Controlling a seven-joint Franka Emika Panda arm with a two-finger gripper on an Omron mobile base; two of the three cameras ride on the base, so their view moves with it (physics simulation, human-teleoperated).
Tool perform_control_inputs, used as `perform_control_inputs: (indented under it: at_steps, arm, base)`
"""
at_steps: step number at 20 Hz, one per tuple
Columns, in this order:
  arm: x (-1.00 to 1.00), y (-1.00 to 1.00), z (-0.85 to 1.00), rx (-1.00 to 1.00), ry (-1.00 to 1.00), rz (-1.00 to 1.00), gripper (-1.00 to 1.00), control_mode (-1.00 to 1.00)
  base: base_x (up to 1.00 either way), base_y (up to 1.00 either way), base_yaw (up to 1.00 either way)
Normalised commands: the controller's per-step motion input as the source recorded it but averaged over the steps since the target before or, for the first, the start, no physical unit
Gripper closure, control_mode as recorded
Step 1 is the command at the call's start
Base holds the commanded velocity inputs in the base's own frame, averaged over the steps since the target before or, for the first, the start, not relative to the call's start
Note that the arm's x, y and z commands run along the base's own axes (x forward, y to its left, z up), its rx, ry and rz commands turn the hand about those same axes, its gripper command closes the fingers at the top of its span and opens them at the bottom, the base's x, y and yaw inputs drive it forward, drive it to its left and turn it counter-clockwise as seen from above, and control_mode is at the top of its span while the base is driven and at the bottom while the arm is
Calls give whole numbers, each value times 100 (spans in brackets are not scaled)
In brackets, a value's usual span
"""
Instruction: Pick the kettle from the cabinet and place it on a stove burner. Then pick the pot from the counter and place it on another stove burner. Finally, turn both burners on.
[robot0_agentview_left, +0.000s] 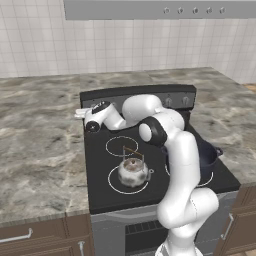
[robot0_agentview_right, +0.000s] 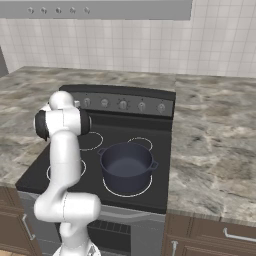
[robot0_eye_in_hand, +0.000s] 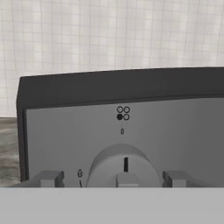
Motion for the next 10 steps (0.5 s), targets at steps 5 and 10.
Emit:
perform_control_inputs:
  at_steps: [5, 10]
  arm:
    - [9, 0, -3, 0, 0, 2, 100, -100]
    - [5, 0, -1, 0, 0, 2, 100, -100]
  base:
    - [0, 0, 0]
    - [0, 0, 0]
